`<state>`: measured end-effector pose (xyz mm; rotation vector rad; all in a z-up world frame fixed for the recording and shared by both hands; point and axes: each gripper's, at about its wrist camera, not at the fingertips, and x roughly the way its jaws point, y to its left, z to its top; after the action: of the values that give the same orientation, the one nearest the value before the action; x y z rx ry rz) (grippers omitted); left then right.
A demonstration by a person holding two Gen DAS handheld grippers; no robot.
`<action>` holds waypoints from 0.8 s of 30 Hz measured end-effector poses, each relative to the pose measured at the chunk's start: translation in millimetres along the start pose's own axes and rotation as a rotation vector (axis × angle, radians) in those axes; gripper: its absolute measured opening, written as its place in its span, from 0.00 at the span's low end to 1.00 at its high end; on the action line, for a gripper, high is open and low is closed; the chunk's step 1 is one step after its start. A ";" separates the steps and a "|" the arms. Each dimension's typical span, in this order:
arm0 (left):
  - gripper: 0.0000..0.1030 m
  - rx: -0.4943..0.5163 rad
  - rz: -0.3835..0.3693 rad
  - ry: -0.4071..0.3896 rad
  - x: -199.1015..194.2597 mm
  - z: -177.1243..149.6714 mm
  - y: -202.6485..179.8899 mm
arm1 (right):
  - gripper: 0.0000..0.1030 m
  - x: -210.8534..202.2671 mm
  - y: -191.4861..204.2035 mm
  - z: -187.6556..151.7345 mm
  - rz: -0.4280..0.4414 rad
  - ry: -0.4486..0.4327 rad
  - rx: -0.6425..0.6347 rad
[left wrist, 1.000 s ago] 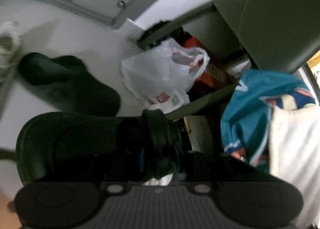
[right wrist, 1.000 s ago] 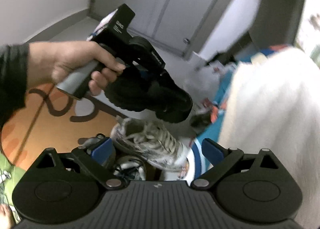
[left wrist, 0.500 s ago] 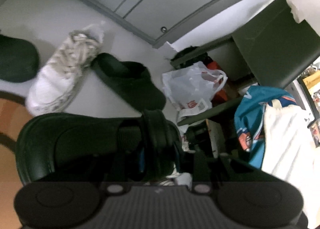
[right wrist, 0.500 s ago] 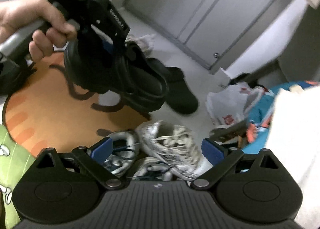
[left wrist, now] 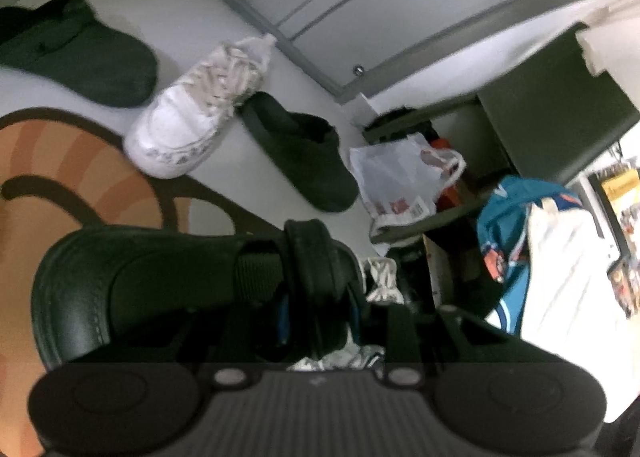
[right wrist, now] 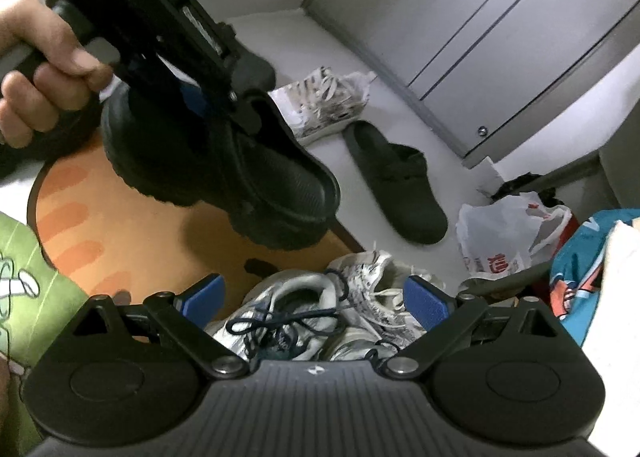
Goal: Organize scattered shoes
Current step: 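Lift and carry the black clog with the left tool toward the grey sneakers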
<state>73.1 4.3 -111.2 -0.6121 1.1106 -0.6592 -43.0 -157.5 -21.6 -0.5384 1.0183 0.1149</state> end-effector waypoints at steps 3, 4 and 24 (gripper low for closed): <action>0.29 -0.021 -0.005 -0.018 -5.4 -5.1 8.7 | 0.95 6.5 1.9 -6.0 0.012 0.020 -0.035; 0.29 -0.026 -0.007 -0.024 -7.4 -7.1 10.6 | 0.95 10.0 1.4 -8.5 0.017 0.019 -0.048; 0.29 -0.253 -0.006 -0.105 20.5 -44.2 57.1 | 0.95 26.7 -6.1 -4.3 0.115 0.109 -0.069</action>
<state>47.5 21.6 -179.6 -0.8575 1.1017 -0.4893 -30.1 -168.9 -43.3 -0.5535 1.1551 0.2260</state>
